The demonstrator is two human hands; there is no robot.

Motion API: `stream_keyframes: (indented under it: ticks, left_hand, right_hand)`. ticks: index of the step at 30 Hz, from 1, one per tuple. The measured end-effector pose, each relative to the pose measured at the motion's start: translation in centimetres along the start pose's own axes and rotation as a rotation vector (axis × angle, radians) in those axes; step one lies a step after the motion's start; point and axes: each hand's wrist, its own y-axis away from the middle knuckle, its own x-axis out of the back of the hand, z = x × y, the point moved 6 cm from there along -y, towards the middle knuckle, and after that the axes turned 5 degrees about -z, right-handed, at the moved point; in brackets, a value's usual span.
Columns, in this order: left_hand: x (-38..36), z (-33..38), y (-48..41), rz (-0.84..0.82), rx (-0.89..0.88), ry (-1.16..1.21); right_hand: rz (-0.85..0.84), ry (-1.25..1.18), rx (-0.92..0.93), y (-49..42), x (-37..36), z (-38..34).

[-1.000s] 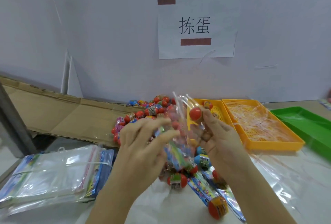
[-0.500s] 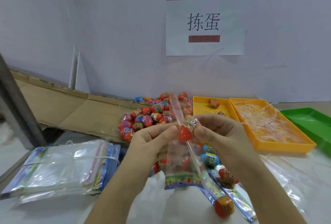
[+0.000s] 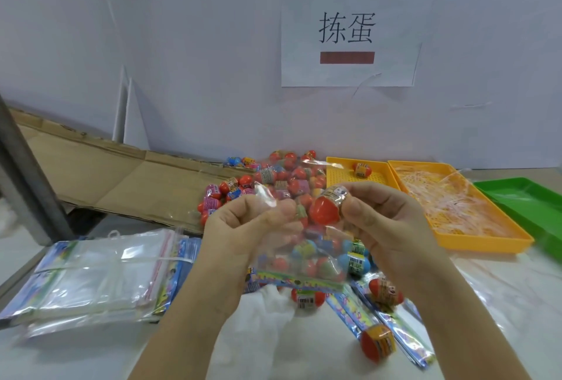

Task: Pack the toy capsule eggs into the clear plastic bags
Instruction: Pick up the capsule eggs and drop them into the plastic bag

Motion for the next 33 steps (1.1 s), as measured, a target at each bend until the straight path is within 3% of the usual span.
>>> stream_keyframes:
  ticks: [7, 10, 14, 17, 21, 25, 27, 29, 33]
  left_hand:
    - [-1.1, -0.3, 0.4, -0.099, 0.120, 0.051]
    - [-1.0, -0.4, 0.5, -0.030, 0.100, -0.006]
    - [-0.7, 0.4, 0.8, 0.082, -0.031, -0.160]
    - [-0.7, 0.9, 1.0, 0.144, -0.110, -0.224]
    - [-0.9, 1.2, 1.1, 0.198, -0.161, -0.222]
    - [-0.8, 1.3, 1.2, 0.244, -0.205, -0.256]
    - [-0.8, 1.4, 1.4, 0.240, -0.235, -0.287]
    - [-1.2, 1.5, 1.5, 0.209, -0.276, -0.326]
    - [-1.7, 1.4, 1.6, 0.173, -0.320, -0.402]
  right_hand:
    - [-0.014, 0.022, 0.018, 0.0, 0.2, 0.1]
    - [0.020, 0.058, 0.056, 0.1, 0.0, -0.2]
    - [0.242, 0.325, 0.260, 0.7, 0.9, -1.6]
    - [0.329, 0.384, 0.453, 1.5, 0.9, -2.5]
    - [0.309, 0.448, 0.674, 2.4, -0.4, -3.2]
    - [0.313, 0.312, 0.804, 3.1, -1.2, -3.4]
    - [0.234, 0.369, 0.888, 3.4, -2.0, -3.5]
    - [0.163, 0.486, 0.790, 2.9, -2.7, -3.2]
    - [0.268, 0.838, 0.515, 1.9, -2.0, -1.9]
